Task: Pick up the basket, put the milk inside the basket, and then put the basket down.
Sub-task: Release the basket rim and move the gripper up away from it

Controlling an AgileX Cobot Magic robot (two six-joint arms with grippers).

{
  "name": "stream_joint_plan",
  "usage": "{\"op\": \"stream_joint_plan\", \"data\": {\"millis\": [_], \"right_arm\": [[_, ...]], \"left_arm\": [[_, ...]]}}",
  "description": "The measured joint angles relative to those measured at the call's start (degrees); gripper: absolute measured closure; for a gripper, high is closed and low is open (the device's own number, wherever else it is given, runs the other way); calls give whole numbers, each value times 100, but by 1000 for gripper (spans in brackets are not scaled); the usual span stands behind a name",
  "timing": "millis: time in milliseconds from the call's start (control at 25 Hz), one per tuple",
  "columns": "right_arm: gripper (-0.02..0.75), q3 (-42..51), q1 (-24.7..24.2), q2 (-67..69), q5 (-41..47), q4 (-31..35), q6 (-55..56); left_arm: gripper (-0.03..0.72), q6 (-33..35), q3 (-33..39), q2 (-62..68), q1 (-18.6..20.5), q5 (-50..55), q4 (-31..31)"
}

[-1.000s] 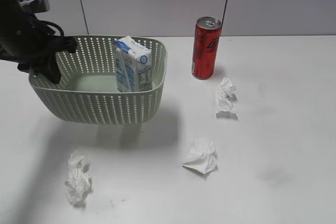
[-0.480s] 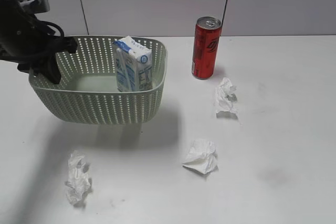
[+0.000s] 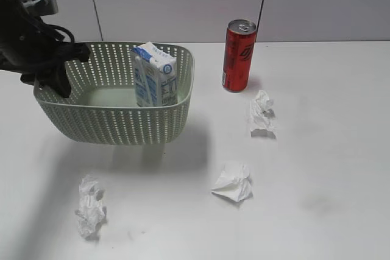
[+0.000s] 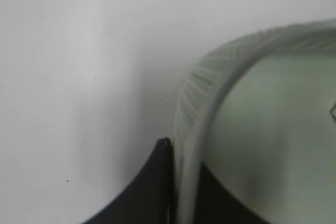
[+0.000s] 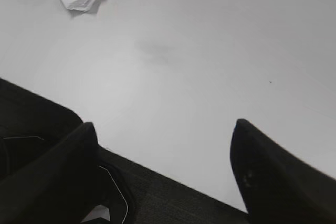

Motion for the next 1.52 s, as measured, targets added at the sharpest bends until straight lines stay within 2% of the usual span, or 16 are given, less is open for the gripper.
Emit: {"op": "stream_joint_plan", "data": {"millis": [360, 440, 680, 1080, 1520], "right_arm": [[148, 0, -1780, -915, -4, 2, 7], [148, 0, -2000, -1281, -4, 2, 9], [148, 12, -2081, -2082, -4, 46, 9], [148, 12, -2081, -2102, -4, 152, 14], [148, 12, -2081, -2102, -4, 152, 14]], "left_arm": [[703, 0, 0, 0, 0, 43, 0], [703, 0, 0, 0, 0, 43, 0], [703, 0, 0, 0, 0, 18, -7], [703, 6, 0, 60, 0, -200, -196], [703, 11, 0, 901, 0, -787, -392]]}}
